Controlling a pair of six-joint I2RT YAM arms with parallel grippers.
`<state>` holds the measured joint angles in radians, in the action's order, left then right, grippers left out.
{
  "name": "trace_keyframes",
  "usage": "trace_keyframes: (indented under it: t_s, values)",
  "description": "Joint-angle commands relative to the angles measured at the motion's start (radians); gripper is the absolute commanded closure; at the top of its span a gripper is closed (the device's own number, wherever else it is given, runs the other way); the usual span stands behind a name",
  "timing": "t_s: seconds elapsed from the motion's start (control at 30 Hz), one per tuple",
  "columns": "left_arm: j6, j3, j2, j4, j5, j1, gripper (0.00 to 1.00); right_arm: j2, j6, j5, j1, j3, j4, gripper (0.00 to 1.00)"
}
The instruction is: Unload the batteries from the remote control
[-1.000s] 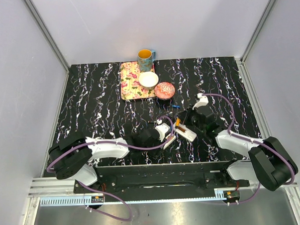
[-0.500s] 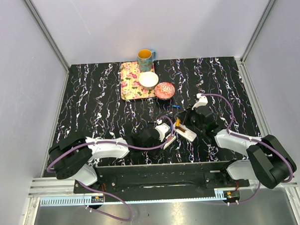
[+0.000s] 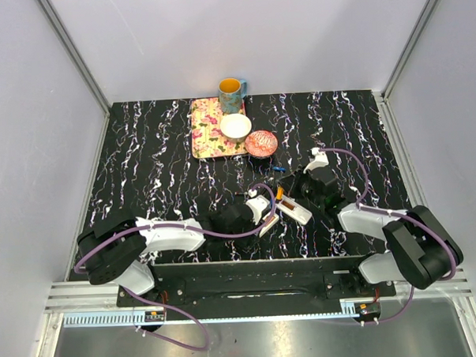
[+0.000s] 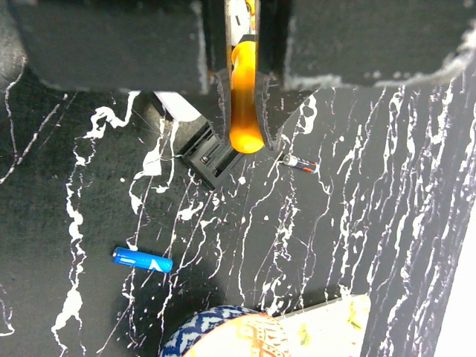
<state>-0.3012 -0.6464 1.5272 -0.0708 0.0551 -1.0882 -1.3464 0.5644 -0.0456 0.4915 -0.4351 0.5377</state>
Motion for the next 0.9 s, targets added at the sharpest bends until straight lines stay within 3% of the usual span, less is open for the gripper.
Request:
trace_keyframes:
  t_s: [0.0, 0.13, 0.47, 0.87]
  values:
    - [-0.021, 0.002, 0.045, 0.028, -0.049, -0.009, 1.00, -0.036, 0.149, -0.144, 0.012, 0.030, 0.141, 1.00]
    - [-0.023, 0.005, 0.045, 0.019, -0.049, -0.009, 1.00, -0.048, 0.218, -0.198, 0.012, 0.042, 0.215, 1.00]
    - [-0.021, -0.001, 0.051, 0.019, -0.049, -0.009, 1.00, -0.066, 0.246, -0.246, 0.013, 0.025, 0.200, 1.00]
    - [-0.010, 0.001, 0.051, 0.020, -0.074, -0.007, 1.00, 0.065, 0.006, -0.011, -0.019, -0.030, 0.001, 1.00]
